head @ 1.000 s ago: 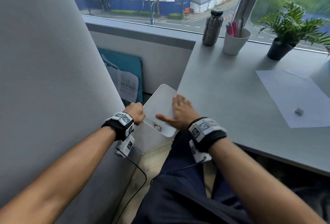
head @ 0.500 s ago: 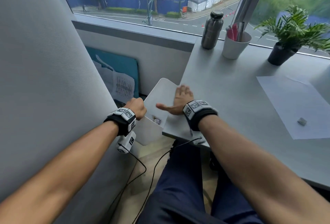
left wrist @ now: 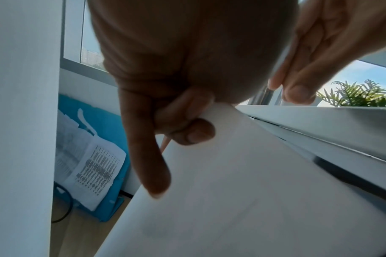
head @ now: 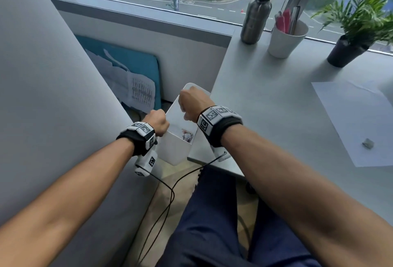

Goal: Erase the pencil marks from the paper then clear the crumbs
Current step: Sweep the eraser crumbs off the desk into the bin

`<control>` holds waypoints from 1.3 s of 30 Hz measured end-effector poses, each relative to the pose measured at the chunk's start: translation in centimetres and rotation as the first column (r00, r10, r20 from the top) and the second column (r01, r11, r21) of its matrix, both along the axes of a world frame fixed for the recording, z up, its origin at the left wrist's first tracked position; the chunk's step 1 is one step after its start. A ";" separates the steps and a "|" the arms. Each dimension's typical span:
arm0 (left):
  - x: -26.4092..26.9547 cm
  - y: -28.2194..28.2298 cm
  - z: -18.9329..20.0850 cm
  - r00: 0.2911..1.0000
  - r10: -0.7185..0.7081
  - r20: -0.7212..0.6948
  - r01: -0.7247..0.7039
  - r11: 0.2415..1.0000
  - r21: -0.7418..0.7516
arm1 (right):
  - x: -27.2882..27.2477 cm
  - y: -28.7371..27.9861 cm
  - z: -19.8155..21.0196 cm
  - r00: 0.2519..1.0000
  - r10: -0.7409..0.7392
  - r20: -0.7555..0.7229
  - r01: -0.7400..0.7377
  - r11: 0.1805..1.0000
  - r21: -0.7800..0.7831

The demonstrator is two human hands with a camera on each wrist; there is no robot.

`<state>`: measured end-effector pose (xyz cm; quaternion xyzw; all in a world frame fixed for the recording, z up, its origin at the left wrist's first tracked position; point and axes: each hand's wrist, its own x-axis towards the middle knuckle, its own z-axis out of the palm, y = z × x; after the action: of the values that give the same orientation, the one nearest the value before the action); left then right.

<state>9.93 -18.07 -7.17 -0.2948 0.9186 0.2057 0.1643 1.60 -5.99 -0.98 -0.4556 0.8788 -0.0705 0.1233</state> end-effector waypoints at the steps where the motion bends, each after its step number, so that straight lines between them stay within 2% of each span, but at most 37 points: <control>1: 0.1 -0.1 -0.2 1.000 0.009 -0.001 -0.009 1.000 0.006 | -0.1 -0.1 0.0 1.000 0.014 0.028 -0.014 1.000 0.002; 3: 0.2 -0.3 -0.4 1.000 0.012 0.007 -0.012 1.000 0.013 | -0.4 0.7 0.1 0.991 0.065 0.116 -0.071 0.997 0.044; 5: 0.2 -0.5 -0.5 1.000 0.009 0.006 -0.009 1.000 0.013 | -0.9 2.8 0.2 0.987 0.042 0.156 -0.052 0.997 0.064; 7: 0.1 -0.5 -0.5 1.000 -0.004 0.008 0.004 1.000 -0.006 | -1.8 5.8 0.3 0.989 -0.062 0.134 0.052 0.996 0.076; 9: 0.0 -0.6 -0.5 0.999 -0.033 0.004 0.033 0.999 -0.042 | -2.8 9.5 -0.1 0.967 -0.239 0.091 0.225 0.964 0.140; 11: -0.2 -0.6 -0.4 0.998 -0.058 -0.002 0.057 0.996 -0.067 | -3.3 13.3 -0.6 0.896 -0.439 0.069 0.416 0.883 0.216; 13: -0.4 -0.5 -0.4 0.998 -0.070 -0.009 0.069 0.994 -0.084 | -3.2 16.1 -1.1 0.844 -0.533 0.062 0.495 0.818 0.293; 16: -0.7 -0.2 -0.5 0.997 -0.075 -0.018 0.073 0.993 -0.093 | -2.6 16.7 -2.1 0.868 -0.486 0.103 0.427 0.836 0.345; 19: -1.0 0.3 -0.3 0.995 -0.098 -0.032 0.095 0.992 -0.084 | -2.1 15.5 -2.1 0.896 -0.422 0.137 0.374 0.884 0.281; 21: -1.0 0.4 -0.2 0.995 -0.090 -0.031 0.088 0.993 -0.075 | -2.2 15.6 -2.1 0.861 -0.492 0.133 0.451 0.856 0.251; 24: -0.8 0.5 0.0 0.997 -0.077 -0.021 0.076 0.995 -0.065 | -2.3 15.8 -2.5 0.794 -0.599 0.104 0.550 0.780 0.300; 25: -0.8 0.5 -0.1 0.997 -0.073 -0.018 0.072 0.995 -0.062 | -2.1 15.3 -2.7 0.803 -0.588 0.096 0.536 0.783 0.314; 28: -0.7 0.6 -0.4 0.997 -0.076 -0.015 0.075 0.995 -0.065 | -0.9 12.0 -2.9 0.891 -0.437 0.126 0.387 0.873 0.297; 30: -0.6 0.6 -0.5 0.997 -0.081 -0.008 0.080 0.995 -0.065 | 0.0 10.2 -2.5 0.906 -0.390 0.167 0.343 0.905 0.253; 33: -0.2 0.2 -0.8 0.997 -0.077 0.001 0.077 0.995 -0.061 | 0.0 10.4 -2.5 0.838 -0.514 0.184 0.482 0.855 0.192; 36: 0.3 -0.4 -0.9 0.998 -0.057 0.013 0.057 0.998 -0.040 | -0.2 10.9 -3.1 0.798 -0.592 0.113 0.549 0.792 0.266; 39: 0.5 -0.6 -0.9 0.998 -0.056 0.007 0.057 0.998 -0.026 | 1.1 8.0 -3.3 0.864 -0.494 0.099 0.450 0.845 0.288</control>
<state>10.47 -18.66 -8.05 -0.2715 0.9286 0.1880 0.1690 2.66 2.03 -4.31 -0.1973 0.9518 -0.0232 0.2337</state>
